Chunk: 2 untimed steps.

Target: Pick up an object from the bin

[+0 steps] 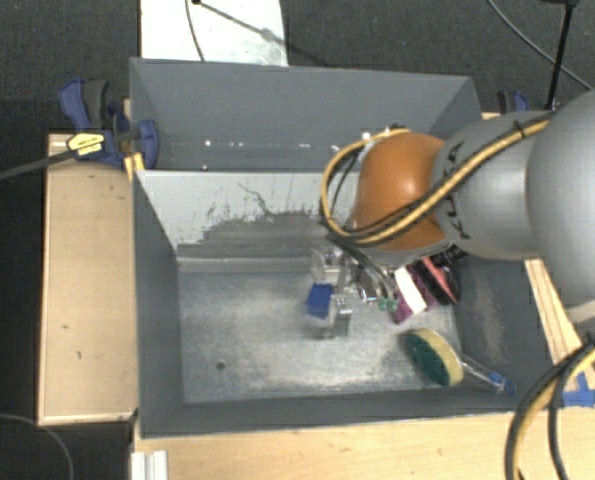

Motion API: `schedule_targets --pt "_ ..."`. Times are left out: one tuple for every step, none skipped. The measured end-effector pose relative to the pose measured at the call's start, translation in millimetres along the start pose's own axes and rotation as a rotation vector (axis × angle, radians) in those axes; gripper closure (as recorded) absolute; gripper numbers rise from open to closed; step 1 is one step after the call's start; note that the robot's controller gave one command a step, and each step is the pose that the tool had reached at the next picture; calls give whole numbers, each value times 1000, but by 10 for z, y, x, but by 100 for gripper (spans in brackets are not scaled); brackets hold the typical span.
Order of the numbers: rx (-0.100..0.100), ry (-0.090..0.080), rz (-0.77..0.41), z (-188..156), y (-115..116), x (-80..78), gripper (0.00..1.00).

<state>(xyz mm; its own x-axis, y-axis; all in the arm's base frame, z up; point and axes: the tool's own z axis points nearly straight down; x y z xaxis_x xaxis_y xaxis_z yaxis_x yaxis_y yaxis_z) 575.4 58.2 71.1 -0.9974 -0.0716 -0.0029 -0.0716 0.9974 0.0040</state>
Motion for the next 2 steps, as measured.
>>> schedule_targets --pt "-1 -3 1 -15 3 -9 100" --pt "3 -4 1 -357 3 -25 100"
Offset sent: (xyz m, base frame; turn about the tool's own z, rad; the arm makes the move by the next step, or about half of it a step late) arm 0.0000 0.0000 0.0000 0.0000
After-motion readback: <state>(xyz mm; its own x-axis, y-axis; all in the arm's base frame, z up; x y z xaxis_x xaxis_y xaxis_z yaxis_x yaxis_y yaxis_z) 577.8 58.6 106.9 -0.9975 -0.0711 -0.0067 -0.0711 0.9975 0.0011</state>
